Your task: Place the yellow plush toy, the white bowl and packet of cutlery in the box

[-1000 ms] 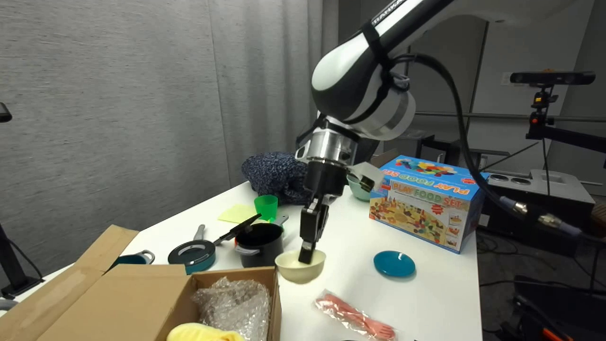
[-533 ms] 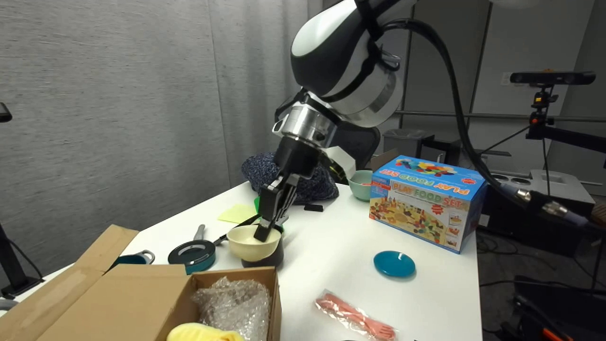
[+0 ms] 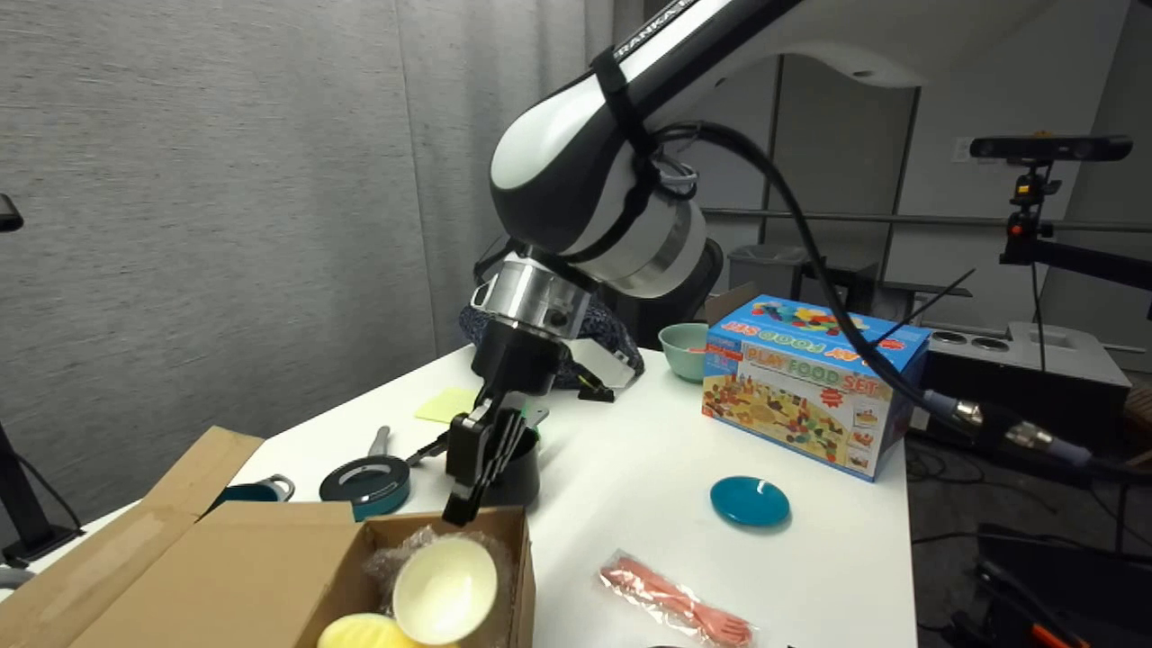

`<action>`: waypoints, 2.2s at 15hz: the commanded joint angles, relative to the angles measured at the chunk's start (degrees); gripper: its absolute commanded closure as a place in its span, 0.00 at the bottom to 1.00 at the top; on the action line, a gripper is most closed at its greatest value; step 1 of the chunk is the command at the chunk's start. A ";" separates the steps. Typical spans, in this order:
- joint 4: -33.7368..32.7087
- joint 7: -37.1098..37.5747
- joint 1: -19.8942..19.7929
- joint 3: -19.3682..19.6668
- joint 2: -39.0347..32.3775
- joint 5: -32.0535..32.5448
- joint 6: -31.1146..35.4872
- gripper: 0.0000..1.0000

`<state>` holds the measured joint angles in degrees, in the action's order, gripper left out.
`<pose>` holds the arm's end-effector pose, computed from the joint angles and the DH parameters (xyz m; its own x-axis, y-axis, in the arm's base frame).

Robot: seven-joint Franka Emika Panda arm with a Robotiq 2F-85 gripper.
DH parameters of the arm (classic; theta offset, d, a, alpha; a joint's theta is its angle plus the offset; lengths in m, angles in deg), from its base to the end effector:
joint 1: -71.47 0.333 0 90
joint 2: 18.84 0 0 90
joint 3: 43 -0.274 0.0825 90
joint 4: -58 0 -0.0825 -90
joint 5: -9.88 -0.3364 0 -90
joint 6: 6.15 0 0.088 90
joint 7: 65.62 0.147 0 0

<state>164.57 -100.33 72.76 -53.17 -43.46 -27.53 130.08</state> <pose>0.5874 0.1385 0.2610 0.9351 0.2487 0.2525 0.3415 -0.8231 -0.4537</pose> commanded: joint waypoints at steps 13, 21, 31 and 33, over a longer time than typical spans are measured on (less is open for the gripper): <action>9.79 -5.42 -5.84 -0.33 11.09 -2.96 -8.26 0.00; 17.96 6.50 -3.82 5.42 18.23 11.49 -18.32 0.00; 26.94 10.41 -1.53 4.38 14.24 10.95 0.59 0.00; 27.68 14.07 -0.74 4.31 13.16 12.15 4.72 0.00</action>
<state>191.01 -91.17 70.65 -48.88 -29.44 -17.30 129.45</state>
